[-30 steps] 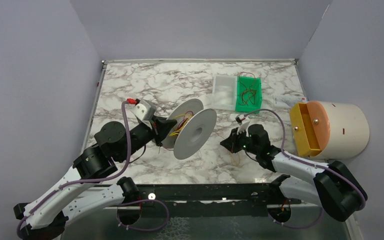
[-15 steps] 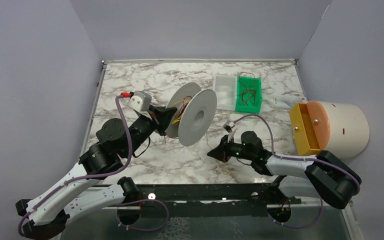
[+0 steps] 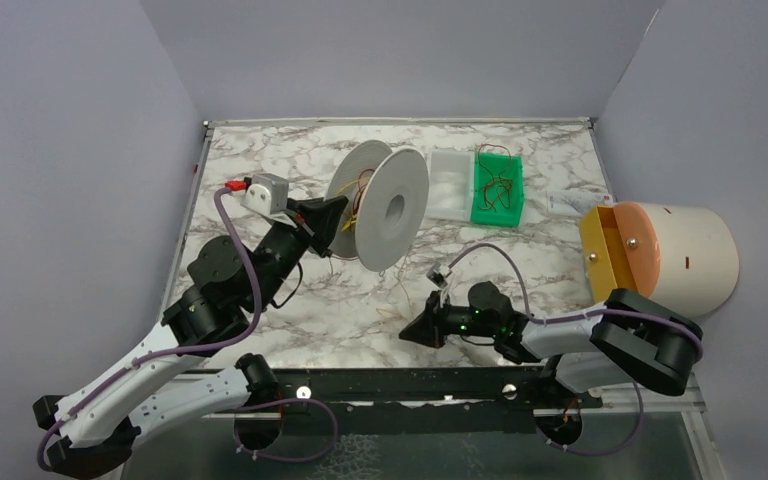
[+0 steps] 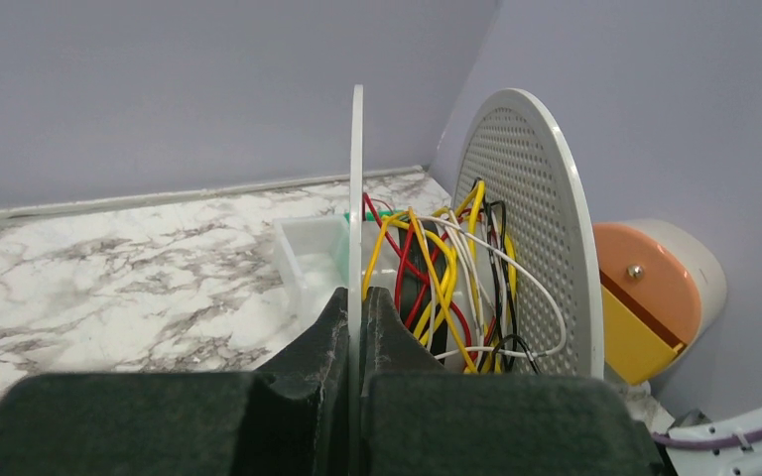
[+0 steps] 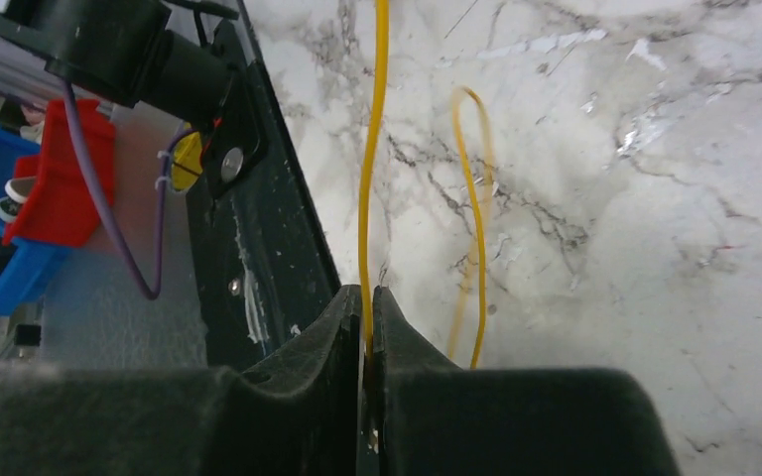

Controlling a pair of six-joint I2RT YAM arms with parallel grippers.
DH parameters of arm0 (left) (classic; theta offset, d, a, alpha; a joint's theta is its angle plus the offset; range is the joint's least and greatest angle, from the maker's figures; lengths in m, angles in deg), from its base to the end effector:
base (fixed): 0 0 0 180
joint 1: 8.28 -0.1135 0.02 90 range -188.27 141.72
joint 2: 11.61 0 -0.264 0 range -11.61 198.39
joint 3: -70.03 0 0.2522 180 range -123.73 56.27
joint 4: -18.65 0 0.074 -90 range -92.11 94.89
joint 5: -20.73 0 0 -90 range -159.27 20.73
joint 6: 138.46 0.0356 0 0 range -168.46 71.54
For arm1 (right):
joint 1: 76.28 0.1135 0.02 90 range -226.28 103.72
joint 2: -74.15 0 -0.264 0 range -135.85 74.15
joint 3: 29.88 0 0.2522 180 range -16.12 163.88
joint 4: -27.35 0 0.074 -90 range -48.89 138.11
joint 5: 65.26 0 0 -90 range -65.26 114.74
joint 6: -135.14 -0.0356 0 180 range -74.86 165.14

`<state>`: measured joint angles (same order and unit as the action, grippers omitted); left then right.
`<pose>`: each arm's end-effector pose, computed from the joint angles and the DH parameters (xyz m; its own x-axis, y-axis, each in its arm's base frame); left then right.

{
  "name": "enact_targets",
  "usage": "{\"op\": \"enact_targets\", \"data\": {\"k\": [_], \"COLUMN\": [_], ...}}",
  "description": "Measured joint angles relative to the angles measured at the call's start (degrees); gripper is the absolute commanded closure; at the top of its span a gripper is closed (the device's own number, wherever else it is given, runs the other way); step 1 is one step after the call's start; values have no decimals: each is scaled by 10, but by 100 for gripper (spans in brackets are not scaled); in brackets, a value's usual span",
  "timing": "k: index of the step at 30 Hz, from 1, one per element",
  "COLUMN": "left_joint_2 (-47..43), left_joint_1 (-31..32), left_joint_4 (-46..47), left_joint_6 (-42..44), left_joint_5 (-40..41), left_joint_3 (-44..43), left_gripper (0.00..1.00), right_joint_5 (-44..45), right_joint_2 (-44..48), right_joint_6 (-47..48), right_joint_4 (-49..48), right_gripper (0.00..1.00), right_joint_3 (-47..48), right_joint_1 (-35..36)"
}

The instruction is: Wrap the cables

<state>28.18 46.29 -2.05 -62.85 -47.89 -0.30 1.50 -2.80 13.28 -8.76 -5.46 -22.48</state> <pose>0.0917 -0.1065 0.4289 -0.0409 -0.3418 -0.9389 0.5579 0.7718 -0.3052 0.1163 0.1827 0.1404 -0.6512 -0.0685 -0.7558 -0.7315 0.3219 0.6011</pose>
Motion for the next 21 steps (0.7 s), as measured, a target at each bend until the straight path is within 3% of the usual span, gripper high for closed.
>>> {"op": "enact_targets", "data": {"k": [5,10,17,21], "left_joint_2": [0,0,0,2], "left_joint_1": [0,0,0,0], "left_joint_4": [31,47,56,56], "left_joint_6": [0,0,6,12], "left_joint_5": [24,39,63,88], "left_joint_3": [0,1,10,12], "left_gripper": [100,100,100,100], "right_joint_5": [19,44,79,123], "right_joint_2": [-17,-23,-21,-6], "right_joint_6": [-12,-18,-26,-21], "right_joint_4": [-14,-24,-28,3], "right_gripper": [87,99,99,99], "right_joint_3": [-1,-1,0,19], "right_joint_1": [48,87,133,200]}}
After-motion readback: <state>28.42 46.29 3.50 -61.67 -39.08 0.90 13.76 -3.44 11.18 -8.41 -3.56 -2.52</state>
